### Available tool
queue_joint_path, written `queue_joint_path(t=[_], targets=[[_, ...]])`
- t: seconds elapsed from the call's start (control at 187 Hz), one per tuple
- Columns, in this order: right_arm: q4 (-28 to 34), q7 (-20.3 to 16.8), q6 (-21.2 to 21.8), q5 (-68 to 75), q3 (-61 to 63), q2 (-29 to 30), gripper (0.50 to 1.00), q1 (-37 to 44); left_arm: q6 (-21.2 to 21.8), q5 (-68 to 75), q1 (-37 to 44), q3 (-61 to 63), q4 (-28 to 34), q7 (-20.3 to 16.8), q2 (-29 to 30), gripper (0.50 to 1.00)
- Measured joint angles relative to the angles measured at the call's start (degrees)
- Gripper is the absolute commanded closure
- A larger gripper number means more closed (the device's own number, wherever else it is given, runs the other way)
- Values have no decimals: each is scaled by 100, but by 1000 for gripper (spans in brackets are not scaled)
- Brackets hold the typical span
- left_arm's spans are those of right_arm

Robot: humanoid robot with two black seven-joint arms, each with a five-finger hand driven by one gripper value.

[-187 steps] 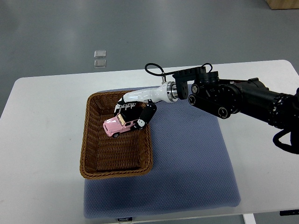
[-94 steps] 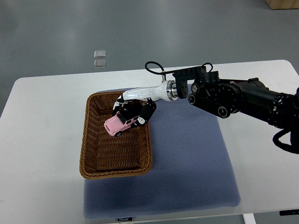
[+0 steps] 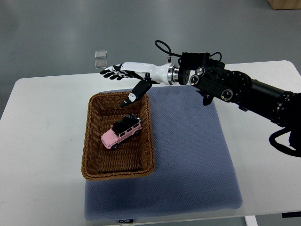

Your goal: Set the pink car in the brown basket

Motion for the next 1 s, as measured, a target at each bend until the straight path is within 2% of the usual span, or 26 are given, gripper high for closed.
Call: queue_joint_path(t=[0.262,0.593,0.753,0.999], targets=[[-434,-758,20,2455,450,-508,581,-486,0,0,0,0,0,0,0,500],[-630,-2046,-2,5062,1405,-555,581,-1154,0,0,0,2,0,0,0,500],[-630,-2166,-12,5765,1515,-545,581,-1308,0,0,0,3,0,0,0,500],[-646,-2119,40,5851,1527,-496,581,-1359,0,0,0,2,0,0,0,500]])
